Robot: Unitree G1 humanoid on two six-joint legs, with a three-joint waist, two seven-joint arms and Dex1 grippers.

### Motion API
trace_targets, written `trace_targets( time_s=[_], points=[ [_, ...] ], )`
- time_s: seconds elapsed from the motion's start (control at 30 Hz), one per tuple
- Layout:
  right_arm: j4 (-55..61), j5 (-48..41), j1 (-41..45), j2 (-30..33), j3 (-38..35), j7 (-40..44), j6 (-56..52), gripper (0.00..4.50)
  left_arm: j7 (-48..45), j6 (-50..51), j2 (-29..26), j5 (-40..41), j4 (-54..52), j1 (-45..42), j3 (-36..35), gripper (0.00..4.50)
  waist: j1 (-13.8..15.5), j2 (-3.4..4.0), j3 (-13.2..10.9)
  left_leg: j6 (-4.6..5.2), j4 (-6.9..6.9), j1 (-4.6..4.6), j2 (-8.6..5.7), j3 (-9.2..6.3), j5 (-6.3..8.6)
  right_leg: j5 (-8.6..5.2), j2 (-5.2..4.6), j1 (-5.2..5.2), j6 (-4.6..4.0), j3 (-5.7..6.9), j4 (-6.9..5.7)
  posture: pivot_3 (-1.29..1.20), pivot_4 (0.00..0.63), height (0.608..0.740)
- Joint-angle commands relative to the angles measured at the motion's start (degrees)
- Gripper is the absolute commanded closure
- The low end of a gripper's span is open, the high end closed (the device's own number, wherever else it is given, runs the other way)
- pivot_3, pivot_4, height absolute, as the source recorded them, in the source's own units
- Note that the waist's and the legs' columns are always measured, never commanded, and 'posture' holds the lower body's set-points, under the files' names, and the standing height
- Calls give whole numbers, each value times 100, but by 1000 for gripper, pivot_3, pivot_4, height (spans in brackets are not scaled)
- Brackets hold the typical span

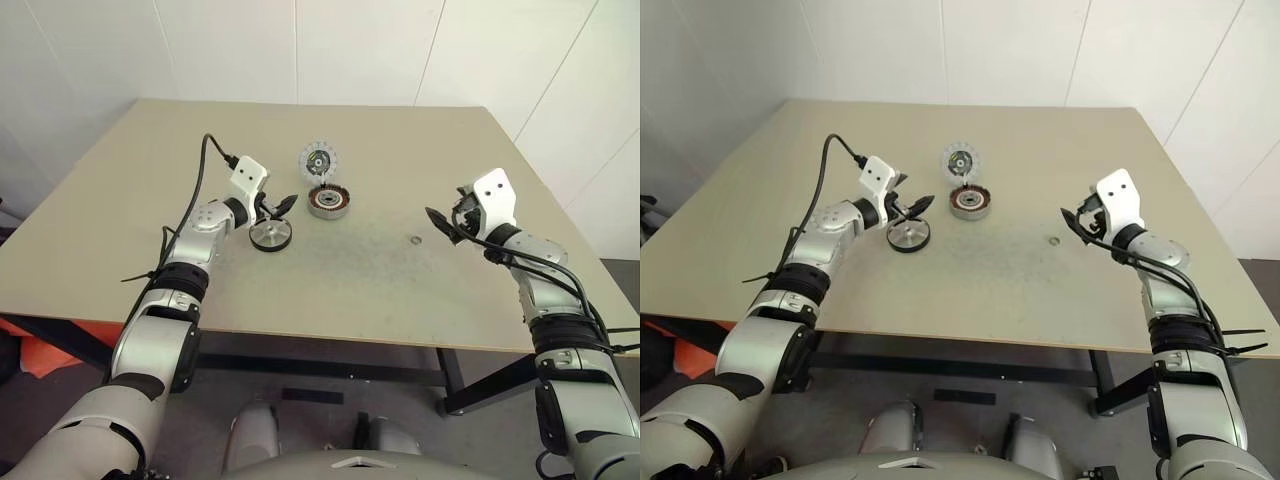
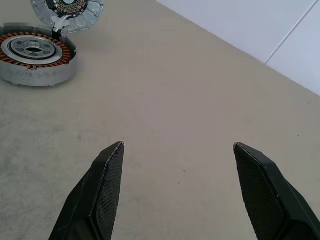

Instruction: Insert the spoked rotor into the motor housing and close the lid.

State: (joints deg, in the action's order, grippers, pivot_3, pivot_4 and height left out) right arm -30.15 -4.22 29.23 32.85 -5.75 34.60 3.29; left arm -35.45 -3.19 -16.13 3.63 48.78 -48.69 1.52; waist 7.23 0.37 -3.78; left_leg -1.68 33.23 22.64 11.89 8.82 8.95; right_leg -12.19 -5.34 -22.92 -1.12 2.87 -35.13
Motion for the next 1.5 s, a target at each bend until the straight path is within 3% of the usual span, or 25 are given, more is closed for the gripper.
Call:
trace_targets(
  time_s=[0.03,0.4,0.8,1.07,1.5],
  points=[
    [78,44,194,29,64,63,125,572,54,-40,-76,-30,-211,-67,-60,68,0,0,0,0,0,0,0,0,0,0,0,0,0,0,0,0,0,740],
    [-559,478,1204,-141,909,943,345,572,309,-154,-35,-302,-56,-129,29,68,-14,0,0,-1,7,0,1,-1,0,0,0,-2,0,0,-11,0,0,740],
    [-2875,1528,3327,-733,2166,2190,1204,572,460,-315,-239,-561,57,-67,68,68,-21,0,0,-1,17,21,5,-6,0,-3,1,-26,-7,3,-32,0,0,740],
    [-3861,1971,3823,-1169,2361,1991,1590,572,487,-254,-362,-534,-167,119,15,68,-16,1,-1,-1,20,43,6,-10,0,-9,1,-44,-17,8,-41,0,0,740],
    [-4367,2244,4041,-1486,2336,1416,1616,572,489,63,-463,-455,-950,677,-39,68,-35,3,-2,-3,21,42,12,-10,-1,-14,3,-51,-25,10,-54,0,0,740]
  ],
)
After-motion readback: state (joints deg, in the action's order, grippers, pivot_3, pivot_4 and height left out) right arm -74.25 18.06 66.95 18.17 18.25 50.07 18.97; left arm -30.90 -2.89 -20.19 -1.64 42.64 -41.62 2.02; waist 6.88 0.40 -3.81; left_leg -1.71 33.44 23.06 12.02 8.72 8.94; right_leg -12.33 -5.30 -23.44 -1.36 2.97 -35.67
